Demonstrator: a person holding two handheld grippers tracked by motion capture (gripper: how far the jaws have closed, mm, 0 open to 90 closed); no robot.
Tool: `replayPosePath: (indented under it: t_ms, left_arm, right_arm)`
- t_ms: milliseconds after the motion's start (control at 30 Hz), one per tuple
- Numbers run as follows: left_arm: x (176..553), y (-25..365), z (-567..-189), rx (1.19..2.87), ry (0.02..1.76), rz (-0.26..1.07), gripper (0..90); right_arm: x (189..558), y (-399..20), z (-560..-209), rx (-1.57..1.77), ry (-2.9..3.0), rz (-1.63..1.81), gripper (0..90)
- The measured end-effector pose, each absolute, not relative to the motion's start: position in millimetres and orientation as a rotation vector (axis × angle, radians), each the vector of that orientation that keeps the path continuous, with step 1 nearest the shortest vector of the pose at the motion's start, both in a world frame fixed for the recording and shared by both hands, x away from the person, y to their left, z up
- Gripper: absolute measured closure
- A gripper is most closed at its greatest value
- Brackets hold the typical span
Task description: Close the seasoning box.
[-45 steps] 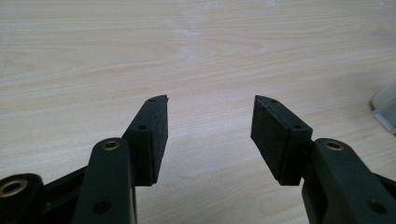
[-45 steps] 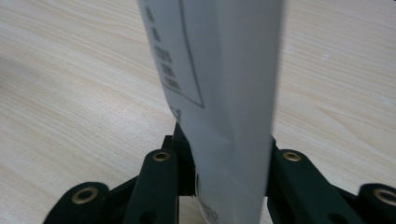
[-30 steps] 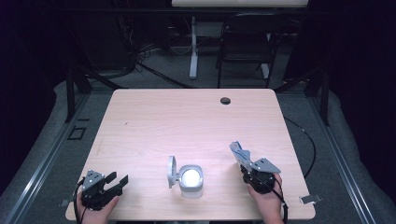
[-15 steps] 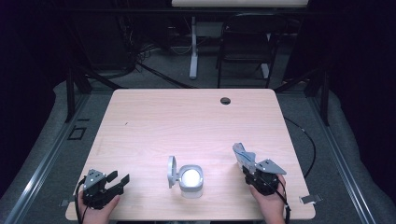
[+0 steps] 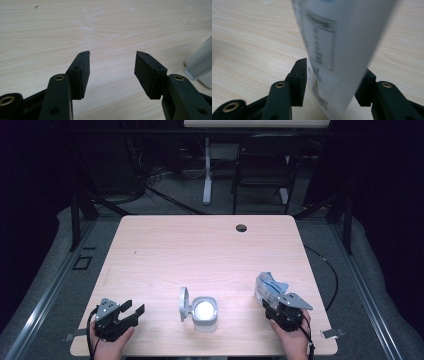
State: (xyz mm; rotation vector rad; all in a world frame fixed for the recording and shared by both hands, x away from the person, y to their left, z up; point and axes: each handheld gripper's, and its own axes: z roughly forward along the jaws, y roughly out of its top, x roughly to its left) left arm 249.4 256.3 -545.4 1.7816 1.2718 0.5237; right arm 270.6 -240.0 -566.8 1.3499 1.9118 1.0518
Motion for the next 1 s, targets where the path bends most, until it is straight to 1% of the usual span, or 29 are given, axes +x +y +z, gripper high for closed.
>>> replayPosePath:
  t_ms: [400,633,900,1000]
  left_arm:
    - [253,245,-542,1.793,1.236,0.515,46.4]
    - [253,241,-538,1.789,1.222,0.511,46.6]
    - [252,233,-531,1.784,1.187,0.502,47.4]
    - [251,229,-526,1.787,1.159,0.500,49.9]
  right_arm:
    - [266,-243,-569,1.345,1.926,1.050,41.7]
    - [260,-247,-564,1.366,1.928,1.044,36.4]
    - [249,-254,-561,1.411,1.931,1.060,34.8]
    - [247,-257,-561,1.420,1.931,1.071,33.0]
